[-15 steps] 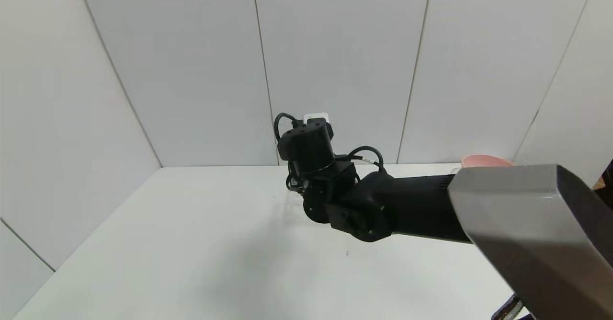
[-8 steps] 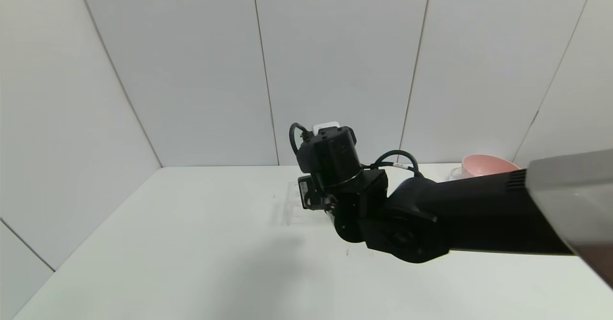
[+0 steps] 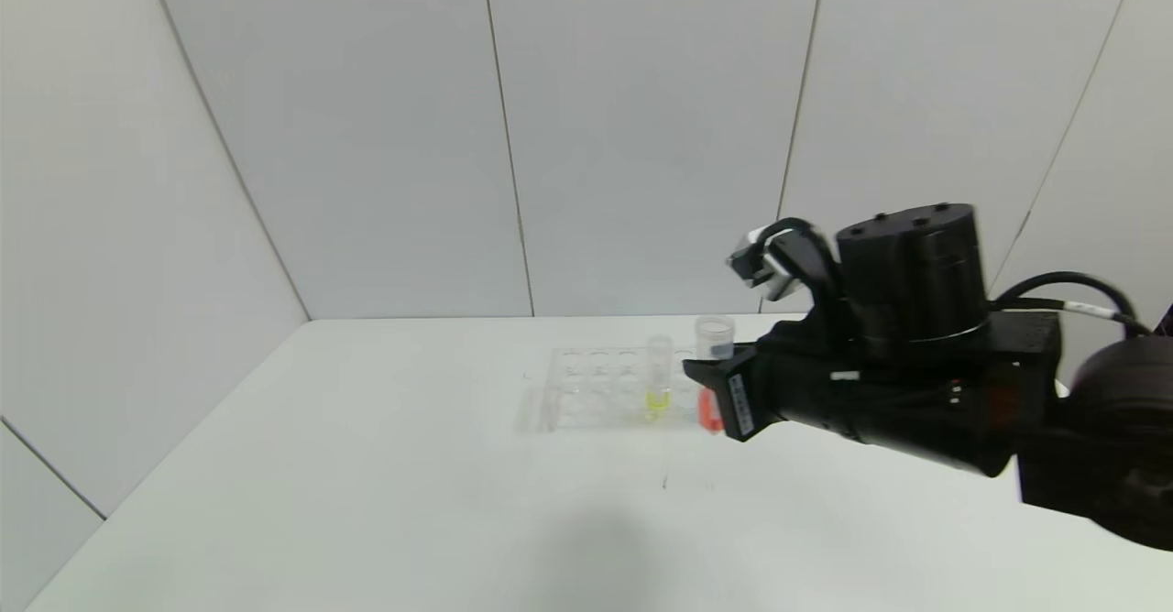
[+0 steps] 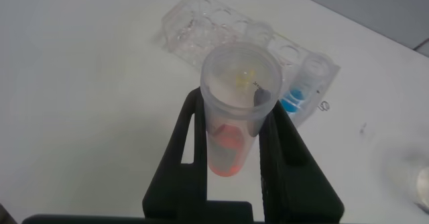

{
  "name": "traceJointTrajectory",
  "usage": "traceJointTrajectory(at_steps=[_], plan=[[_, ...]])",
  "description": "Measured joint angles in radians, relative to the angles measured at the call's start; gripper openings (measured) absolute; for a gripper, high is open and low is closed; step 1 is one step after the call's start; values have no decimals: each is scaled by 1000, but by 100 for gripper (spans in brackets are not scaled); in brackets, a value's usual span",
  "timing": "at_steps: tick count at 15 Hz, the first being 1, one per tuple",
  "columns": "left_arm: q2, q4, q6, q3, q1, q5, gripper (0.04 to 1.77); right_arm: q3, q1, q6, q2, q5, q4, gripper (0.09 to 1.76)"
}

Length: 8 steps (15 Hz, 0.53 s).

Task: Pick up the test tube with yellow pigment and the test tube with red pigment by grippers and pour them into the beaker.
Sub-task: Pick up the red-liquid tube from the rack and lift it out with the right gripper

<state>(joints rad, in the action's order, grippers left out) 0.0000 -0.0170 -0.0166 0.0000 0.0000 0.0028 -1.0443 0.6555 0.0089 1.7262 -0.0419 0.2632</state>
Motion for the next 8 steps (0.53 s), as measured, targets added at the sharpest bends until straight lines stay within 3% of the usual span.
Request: traceJointTrajectory(at_steps=[3, 8], plan=[[0, 0, 0, 0, 0, 0, 172, 78, -149, -97, -98, 161, -18, 51], [0, 0, 0, 0, 0, 0, 172, 85, -418, -308, -166, 404, -131, 51]])
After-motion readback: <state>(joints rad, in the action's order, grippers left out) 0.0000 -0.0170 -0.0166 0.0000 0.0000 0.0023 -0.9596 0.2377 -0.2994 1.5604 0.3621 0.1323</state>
